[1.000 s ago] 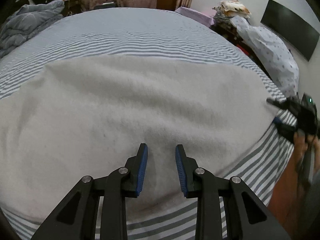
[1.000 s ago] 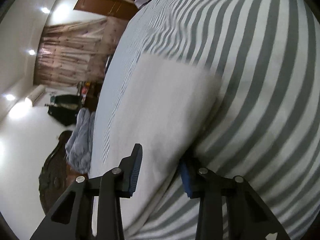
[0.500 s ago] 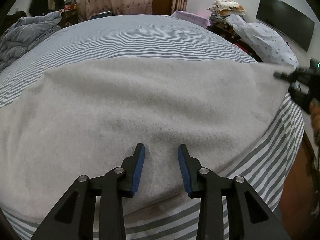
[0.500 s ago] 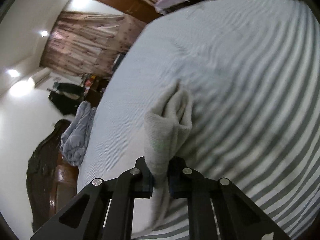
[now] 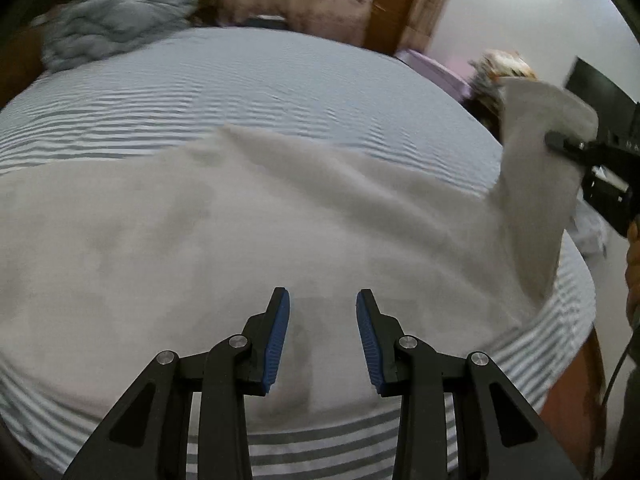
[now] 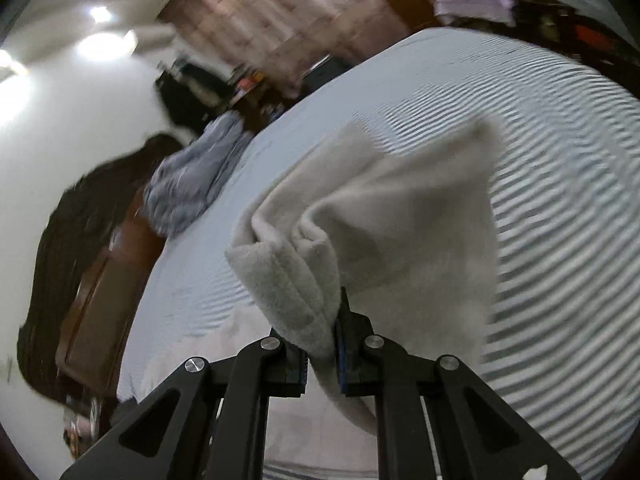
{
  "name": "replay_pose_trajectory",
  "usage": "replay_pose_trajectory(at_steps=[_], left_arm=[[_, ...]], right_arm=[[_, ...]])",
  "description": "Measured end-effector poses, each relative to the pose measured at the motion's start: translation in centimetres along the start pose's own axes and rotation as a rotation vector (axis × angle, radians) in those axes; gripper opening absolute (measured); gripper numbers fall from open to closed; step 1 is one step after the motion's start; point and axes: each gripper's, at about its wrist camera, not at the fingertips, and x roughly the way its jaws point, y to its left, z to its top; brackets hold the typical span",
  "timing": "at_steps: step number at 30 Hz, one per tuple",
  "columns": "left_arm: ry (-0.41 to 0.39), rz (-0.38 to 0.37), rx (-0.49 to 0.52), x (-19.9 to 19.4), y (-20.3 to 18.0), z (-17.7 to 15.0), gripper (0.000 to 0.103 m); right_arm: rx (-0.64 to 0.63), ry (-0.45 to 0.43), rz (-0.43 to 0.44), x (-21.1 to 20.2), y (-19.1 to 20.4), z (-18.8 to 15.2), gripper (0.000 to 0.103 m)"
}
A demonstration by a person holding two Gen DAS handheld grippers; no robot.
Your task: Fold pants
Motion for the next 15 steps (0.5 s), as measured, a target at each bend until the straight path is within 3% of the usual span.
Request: replay_pose_trajectory(at_steps=[6, 10, 15], left_arm=[[-0.012, 0.056, -0.066, -1.8, 5.8, -1.2, 0.036], [-0.008, 0.047, -0.129, -2.3, 8.7, -2.1, 0.036], [-0.008, 0.003, -0.181, -2.4, 10.4, -2.1, 0.036]], right_arm=[[-0.021, 0.159, 0.069, 8.5, 5.3, -5.2, 0.012], [-0.072, 0.268, 0.026, 13.2, 7.3, -9.9, 0.013], [-0.123, 0.301, -0.003, 13.6, 7.3, -12.3, 0.015]])
